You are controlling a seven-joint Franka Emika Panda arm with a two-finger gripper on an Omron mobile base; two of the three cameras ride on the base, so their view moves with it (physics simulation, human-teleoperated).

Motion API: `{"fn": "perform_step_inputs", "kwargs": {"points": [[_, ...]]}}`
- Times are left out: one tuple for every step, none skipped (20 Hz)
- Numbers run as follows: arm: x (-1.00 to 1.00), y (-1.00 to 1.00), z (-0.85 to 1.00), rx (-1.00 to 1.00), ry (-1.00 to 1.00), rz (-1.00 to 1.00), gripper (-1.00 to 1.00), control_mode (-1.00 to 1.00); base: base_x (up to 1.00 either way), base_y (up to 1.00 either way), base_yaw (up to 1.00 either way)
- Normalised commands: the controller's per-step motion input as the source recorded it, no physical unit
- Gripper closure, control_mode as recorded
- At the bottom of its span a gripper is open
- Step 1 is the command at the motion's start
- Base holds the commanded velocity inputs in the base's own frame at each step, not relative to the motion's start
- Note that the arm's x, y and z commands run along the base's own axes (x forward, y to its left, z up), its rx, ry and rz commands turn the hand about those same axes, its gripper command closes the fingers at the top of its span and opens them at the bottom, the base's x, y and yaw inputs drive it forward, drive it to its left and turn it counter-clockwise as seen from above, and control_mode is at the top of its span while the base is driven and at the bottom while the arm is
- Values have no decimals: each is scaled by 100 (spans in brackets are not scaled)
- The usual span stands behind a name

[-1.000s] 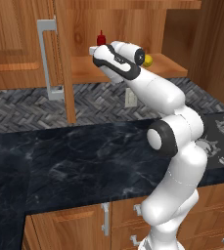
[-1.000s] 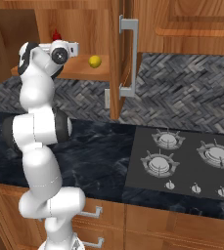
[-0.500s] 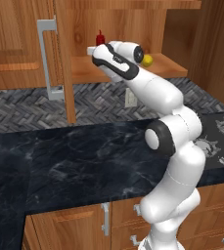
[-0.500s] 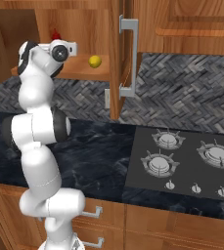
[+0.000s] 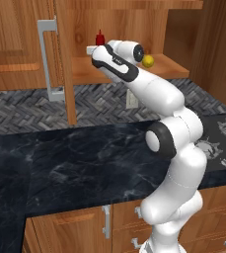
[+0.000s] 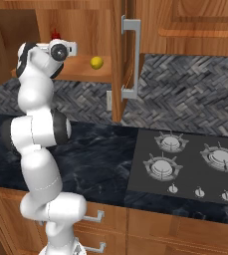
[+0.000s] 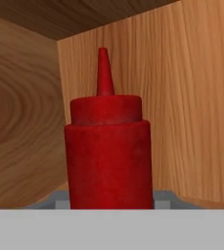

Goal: The dining table condiment station is running low on ketchup. Refill the condiment station by opening the cabinet and taking the ketchup from the cabinet and placing it on the dining table.

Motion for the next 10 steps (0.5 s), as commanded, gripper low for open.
{"fn": "perform_step_inputs", "kwargs": {"points": [[0,0,0,6,0,0,100,-100,0,0,0],[0,0,0,7,0,0,100,-100,0,0,0],[0,0,0,8,0,0,100,-100,0,0,0],[0,0,0,8,0,0,100,-100,0,0,0],[0,0,0,7,0,0,100,-100,0,0,0],[0,0,0,7,0,0,100,-100,0,0,0],[0,0,0,5,0,2,100,-100,0,0,0],[-1,0,0,0,0,5,100,-100,0,0,0],[-7,0,0,0,0,3,100,-100,0,0,0],[-11,0,0,0,0,3,100,-100,0,0,0]]}}
